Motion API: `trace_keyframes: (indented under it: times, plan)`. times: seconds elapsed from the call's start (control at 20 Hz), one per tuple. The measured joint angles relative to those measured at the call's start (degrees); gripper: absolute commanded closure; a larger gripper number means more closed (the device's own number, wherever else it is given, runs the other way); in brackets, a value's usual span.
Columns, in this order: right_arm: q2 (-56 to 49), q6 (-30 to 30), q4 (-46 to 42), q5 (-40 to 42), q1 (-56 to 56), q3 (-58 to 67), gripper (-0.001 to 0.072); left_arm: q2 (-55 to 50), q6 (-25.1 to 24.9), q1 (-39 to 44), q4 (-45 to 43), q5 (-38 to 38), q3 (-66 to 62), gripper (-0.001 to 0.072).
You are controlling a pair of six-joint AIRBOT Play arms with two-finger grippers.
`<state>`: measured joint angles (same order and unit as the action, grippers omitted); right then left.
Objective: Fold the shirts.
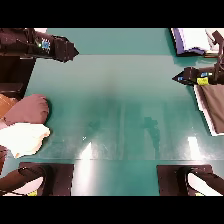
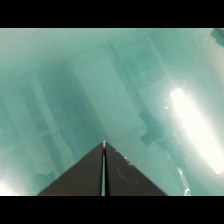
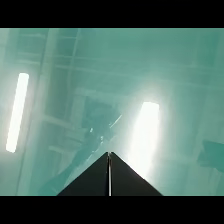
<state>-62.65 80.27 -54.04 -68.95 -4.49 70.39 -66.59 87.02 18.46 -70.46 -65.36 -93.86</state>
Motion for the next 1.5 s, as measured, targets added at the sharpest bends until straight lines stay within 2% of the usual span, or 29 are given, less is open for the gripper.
trace_keyframes:
  times: [0.8, 0.9, 1.15, 1.2, 1.25, 1.3, 1.35, 1.5]
  plan:
    - [0.0, 0.0, 0.0, -1.4, 0.0, 0.0, 0.0692, 0.2, -0.1, -0.4, -0.3, 1.8, 0.0, 0.0674]
    - [0.0, 0.0, 0.0, -2.1, 0.0, 0.0, 0.0692, 1.2, -0.1, -2.4, -3.9, 0.5, 0.0, 0.0674]
    - [0.0, 0.0, 0.0, -2.9, 0.0, 0.0, 0.0692, 4.0, -0.3, -13.7, -16.4, -9.4, 1.2, 0.0668]
    - [0.0, 0.0, 0.0, -3.0, 0.0, 0.0, 0.0692, 4.2, -0.4, -16.3, -17.7, -10.6, 2.4, 0.0413]
    - [0.0, 0.0, 0.0, -3.1, 0.0, 0.0, 0.0692, 4.3, -0.4, -18.9, -18.9, -11.6, 4.4, 0.0085]
    - [0.0, 0.0, 0.0, -3.1, 0.0, 0.0, 0.0692, 4.5, -0.4, -21.4, -19.6, -11.8, 7.1, 0.0025]
    - [0.0, 0.0, 0.0, -3.2, 0.0, 0.0, 0.0692, 4.5, -0.4, -23.4, -20.2, -11.7, 10.1, 0.0053]
    - [0.0, 0.0, 0.0, -3.2, 0.0, 0.0, 0.0692, 4.6, -0.4, -27.7, -21.4, -7.6, 21.8, 0.0054]
